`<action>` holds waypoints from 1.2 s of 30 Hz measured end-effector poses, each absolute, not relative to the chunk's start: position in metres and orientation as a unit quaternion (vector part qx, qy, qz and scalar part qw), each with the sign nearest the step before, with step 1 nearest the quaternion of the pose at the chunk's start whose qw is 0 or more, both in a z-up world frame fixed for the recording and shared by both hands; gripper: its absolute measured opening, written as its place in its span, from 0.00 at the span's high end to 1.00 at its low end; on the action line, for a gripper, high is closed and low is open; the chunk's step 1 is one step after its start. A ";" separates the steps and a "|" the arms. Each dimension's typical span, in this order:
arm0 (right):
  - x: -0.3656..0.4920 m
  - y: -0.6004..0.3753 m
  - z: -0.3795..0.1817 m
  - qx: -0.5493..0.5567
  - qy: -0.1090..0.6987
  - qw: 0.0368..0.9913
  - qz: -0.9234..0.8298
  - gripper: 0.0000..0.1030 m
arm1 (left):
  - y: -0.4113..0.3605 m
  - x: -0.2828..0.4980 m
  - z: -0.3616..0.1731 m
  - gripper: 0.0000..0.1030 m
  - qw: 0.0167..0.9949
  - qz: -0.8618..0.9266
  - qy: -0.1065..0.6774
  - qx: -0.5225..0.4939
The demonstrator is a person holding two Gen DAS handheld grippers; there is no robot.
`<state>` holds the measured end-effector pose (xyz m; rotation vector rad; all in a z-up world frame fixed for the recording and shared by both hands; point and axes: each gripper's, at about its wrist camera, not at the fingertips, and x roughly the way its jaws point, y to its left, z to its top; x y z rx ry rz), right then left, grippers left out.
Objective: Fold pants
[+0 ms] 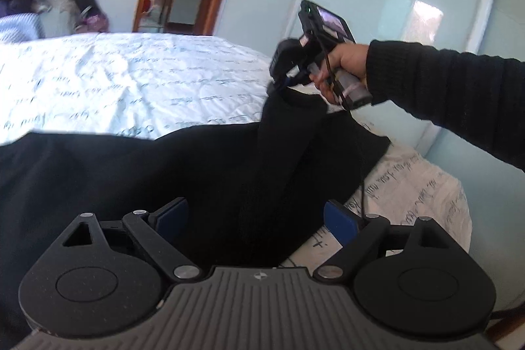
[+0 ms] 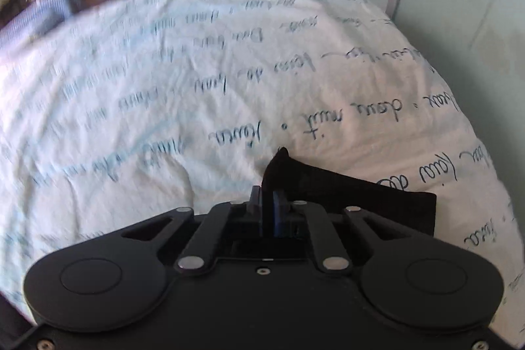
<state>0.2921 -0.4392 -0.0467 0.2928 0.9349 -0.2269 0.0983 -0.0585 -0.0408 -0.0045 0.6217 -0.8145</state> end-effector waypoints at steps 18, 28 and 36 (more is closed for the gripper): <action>0.143 -0.521 0.007 0.387 0.219 0.896 0.004 0.94 | -0.153 0.128 -0.054 0.85 0.868 -0.303 0.350 0.177; 0.015 -0.576 -0.103 0.512 0.212 0.830 -0.064 0.94 | -0.172 0.099 -0.063 0.91 0.859 -0.308 0.330 0.241; 0.000 -0.583 -0.126 0.584 0.188 0.784 -0.091 0.82 | -0.164 0.094 -0.053 0.77 0.846 -0.332 0.343 0.237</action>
